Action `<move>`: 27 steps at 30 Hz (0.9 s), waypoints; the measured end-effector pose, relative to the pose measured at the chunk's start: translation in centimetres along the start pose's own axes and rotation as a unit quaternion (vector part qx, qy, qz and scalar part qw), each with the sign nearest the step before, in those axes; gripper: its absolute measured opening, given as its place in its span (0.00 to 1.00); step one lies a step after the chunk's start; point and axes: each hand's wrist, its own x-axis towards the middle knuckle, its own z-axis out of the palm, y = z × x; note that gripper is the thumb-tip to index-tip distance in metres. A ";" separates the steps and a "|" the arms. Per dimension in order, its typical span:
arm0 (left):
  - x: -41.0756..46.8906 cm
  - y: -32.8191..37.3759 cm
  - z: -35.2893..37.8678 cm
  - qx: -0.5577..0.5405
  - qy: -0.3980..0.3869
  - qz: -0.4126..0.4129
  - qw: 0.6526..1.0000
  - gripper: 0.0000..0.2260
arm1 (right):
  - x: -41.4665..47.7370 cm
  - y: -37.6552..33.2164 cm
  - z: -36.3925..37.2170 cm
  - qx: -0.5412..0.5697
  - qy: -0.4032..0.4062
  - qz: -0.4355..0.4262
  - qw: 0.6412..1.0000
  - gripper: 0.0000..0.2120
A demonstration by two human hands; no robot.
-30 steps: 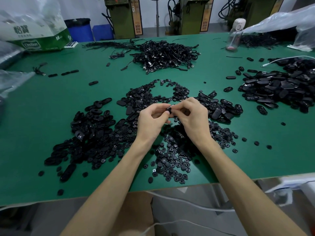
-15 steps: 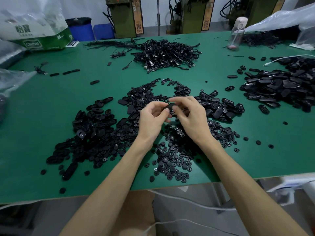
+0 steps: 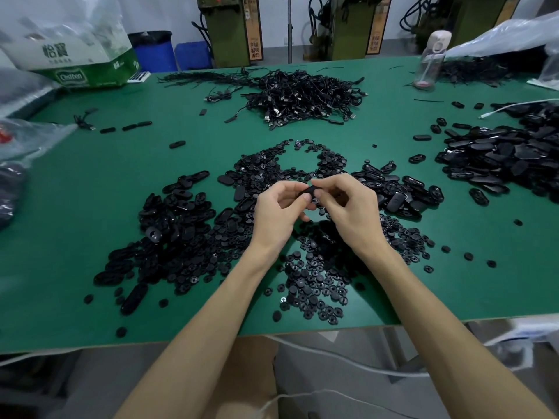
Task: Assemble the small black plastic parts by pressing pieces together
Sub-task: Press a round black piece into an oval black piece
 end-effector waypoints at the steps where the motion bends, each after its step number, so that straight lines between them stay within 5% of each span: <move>1: 0.0 0.0 0.0 -0.001 0.000 -0.001 1.000 0.07 | 0.0 0.0 0.0 -0.001 0.001 -0.002 1.000 0.08; 27: 0.1 -0.1 0.1 0.001 0.014 -0.017 1.000 0.07 | -0.1 0.1 0.2 -0.001 -0.023 -0.026 0.999 0.06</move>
